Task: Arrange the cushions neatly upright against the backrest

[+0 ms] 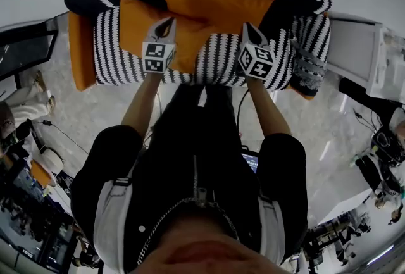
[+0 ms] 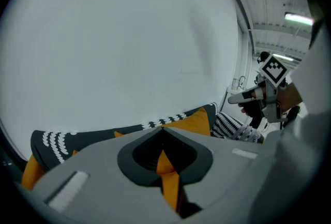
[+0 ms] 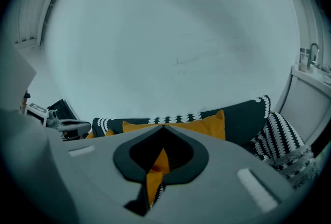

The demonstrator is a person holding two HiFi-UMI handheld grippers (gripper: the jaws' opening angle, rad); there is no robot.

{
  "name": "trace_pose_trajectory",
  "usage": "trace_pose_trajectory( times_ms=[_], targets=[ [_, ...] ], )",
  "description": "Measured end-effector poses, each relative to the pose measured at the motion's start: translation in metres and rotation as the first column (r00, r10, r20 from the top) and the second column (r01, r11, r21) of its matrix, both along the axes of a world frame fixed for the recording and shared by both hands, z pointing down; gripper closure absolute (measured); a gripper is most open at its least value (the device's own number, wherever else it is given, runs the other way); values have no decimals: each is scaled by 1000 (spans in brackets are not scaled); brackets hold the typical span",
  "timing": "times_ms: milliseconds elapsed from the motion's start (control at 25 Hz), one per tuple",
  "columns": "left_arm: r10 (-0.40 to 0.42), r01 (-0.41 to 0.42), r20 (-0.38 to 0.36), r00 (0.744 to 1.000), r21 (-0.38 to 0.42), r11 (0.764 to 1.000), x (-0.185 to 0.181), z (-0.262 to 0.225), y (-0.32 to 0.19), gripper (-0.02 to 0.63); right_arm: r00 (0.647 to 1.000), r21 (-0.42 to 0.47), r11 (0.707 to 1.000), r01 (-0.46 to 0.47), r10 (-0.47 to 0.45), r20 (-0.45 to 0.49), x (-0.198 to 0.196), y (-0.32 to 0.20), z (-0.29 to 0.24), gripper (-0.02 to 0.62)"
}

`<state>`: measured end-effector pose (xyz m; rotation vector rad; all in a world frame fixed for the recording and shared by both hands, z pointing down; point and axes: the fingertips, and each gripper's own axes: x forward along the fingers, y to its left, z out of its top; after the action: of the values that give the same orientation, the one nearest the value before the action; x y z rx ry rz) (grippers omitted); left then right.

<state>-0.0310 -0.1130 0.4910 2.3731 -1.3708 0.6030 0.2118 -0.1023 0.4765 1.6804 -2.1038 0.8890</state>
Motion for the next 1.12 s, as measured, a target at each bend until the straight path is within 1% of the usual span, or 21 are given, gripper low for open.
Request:
trace_pose_trajectory(
  times_ms=[80, 160, 240, 360, 480, 560, 640, 720, 840, 880, 1000, 1040, 1120],
  targets=[
    [-23, 23, 43, 999, -2, 1000, -9, 10, -18, 595, 1000, -4, 1000, -25, 25, 10, 11, -17, 9, 592],
    [-59, 58, 66, 996, 5, 998, -19, 20, -41, 595, 998, 0, 998, -56, 56, 7, 26, -37, 17, 592],
    [-115, 114, 63, 991, 20, 993, -31, 26, -65, 587, 996, 8, 996, -86, 86, 4, 43, -57, 24, 592],
    [-204, 203, 47, 978, 27, 979, -49, 35, -95, 544, 992, 8, 992, -124, 124, 20, 59, -79, 39, 592],
    [-254, 254, 53, 966, 18, 967, -59, 49, -117, 497, 990, -4, 990, -143, 143, 7, 70, -89, 56, 591],
    [-286, 287, 43, 957, -7, 958, -64, 62, -132, 468, 988, -15, 988, -152, 152, 0, 76, -95, 64, 591],
    [-318, 319, 21, 948, -56, 946, -69, 78, -148, 437, 988, -24, 988, -155, 155, 2, 80, -100, 68, 591],
    [-347, 346, 15, 938, -99, 933, -77, 94, -163, 430, 989, -27, 989, -149, 149, 1, 81, -102, 70, 591],
    [-366, 367, 39, 930, -143, 919, -87, 116, -181, 420, 990, -29, 990, -140, 140, -16, 85, -104, 76, 586],
    [-359, 363, 53, 932, -153, 919, -88, 123, -185, 419, 990, -30, 989, -144, 143, -14, 89, -106, 78, 578],
    [-320, 332, 100, 942, -156, 930, -84, 137, -197, 419, 985, -23, 985, -171, 172, 11, 105, -118, 80, 568],
    [-312, 326, 107, 944, -159, 932, -82, 140, -200, 419, 983, -20, 983, -182, 182, 13, 111, -123, 81, 565],
    [-312, 328, 110, 944, -178, 928, -79, 148, -203, 431, 980, -17, 980, -197, 197, 7, 122, -133, 82, 561]
  ],
)
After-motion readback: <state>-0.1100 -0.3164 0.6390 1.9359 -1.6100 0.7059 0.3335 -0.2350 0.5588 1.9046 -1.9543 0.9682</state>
